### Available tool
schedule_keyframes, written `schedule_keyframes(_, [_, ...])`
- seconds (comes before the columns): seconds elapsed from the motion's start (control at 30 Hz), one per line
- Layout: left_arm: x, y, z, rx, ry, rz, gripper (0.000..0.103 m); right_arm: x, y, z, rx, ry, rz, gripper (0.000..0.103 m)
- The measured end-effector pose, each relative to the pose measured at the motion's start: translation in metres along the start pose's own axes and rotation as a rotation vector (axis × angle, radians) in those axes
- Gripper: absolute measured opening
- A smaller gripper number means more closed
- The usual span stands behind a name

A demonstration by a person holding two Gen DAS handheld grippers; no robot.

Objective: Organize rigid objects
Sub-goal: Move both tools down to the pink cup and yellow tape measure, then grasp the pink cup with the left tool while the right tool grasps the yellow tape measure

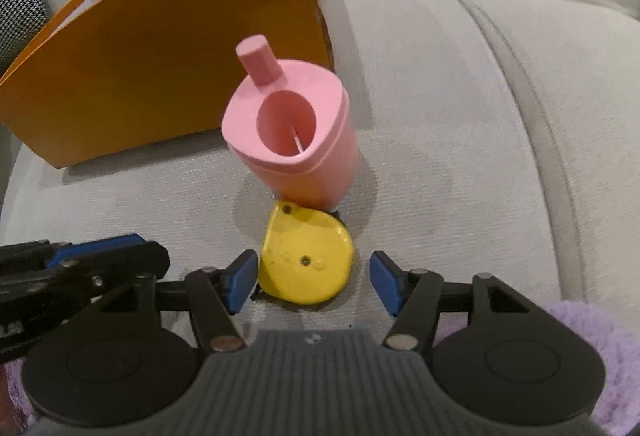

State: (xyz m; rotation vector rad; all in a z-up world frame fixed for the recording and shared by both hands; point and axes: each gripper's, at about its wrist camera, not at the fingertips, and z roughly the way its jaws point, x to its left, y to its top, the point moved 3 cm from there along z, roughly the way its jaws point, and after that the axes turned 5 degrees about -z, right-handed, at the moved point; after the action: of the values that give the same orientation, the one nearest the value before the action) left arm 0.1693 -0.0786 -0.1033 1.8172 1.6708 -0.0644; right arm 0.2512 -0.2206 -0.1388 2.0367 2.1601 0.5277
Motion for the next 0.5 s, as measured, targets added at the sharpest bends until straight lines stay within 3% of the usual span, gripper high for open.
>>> schedule_keyframes(0.07, [-0.006, 0.002, -0.001, -0.01, 0.002, 0.039, 0.035, 0.001, 0.0, -0.002, 0.001, 0.004, -0.014, 0.055])
schedule_keyframes(0.2, [-0.019, 0.006, 0.002, -0.021, 0.012, 0.108, 0.044, -0.007, -0.003, -0.009, 0.028, -0.047, -0.004, 0.054])
schedule_keyframes(0.27, [-0.026, 0.008, 0.005, -0.031, 0.015, 0.13, 0.051, -0.017, -0.001, -0.014, 0.028, -0.085, 0.01, 0.054])
schedule_keyframes(0.33, [-0.035, 0.009, 0.01, -0.046, 0.024, 0.159, 0.067, -0.03, 0.006, -0.018, 0.021, -0.121, 0.027, 0.054])
schedule_keyframes(0.43, [-0.049, 0.01, 0.02, -0.078, 0.071, 0.235, 0.071, -0.05, 0.012, -0.021, 0.016, -0.161, 0.058, 0.054])
schedule_keyframes(0.5, [-0.058, 0.009, 0.029, -0.1, 0.086, 0.278, 0.081, -0.06, 0.014, -0.017, 0.021, -0.16, 0.078, 0.054])
